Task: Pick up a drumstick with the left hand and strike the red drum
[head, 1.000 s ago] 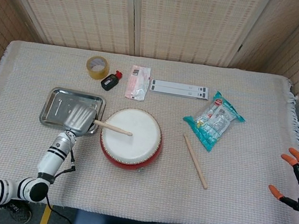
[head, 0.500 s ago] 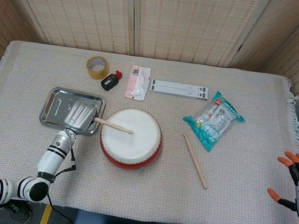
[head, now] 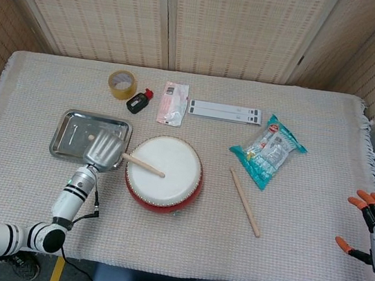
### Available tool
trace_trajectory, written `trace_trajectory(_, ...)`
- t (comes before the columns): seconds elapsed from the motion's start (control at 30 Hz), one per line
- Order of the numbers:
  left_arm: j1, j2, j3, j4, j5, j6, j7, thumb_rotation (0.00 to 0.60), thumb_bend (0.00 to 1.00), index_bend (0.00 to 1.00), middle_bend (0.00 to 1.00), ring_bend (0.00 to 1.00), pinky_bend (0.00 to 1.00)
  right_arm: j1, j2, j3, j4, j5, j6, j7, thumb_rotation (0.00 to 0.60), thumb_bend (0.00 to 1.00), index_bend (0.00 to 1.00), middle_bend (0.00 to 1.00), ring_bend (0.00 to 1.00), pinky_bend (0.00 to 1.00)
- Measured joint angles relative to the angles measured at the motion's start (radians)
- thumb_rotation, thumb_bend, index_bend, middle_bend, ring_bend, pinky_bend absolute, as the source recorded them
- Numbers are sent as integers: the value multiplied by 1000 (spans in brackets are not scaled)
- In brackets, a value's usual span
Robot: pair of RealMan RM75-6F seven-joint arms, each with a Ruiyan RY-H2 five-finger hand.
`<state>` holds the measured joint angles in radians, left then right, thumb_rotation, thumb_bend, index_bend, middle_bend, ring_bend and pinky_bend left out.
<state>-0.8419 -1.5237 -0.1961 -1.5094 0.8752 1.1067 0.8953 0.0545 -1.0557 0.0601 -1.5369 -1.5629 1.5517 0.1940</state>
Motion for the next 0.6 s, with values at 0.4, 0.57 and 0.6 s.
trace_trajectory(0.4,33,25,-65,-42,0,-5,-469,600,777,1000,1000,1000,1000,-1,-2,0,3,1,0,1,600,83,244,143,80,217)
trace_trajectory(0.57,22,7,-25,5,23,-8,-340,600,777,1000,1000,1000,1000,-2,-2,0,4,3,-1,1,600,83,244,143,80,217)
trace_trajectory(0.6,18,2,-13,18,26,-10,-284,600,777,1000,1000,1000,1000,-1,-2,1,4,3,-2,1,600,83,244,143,80,217)
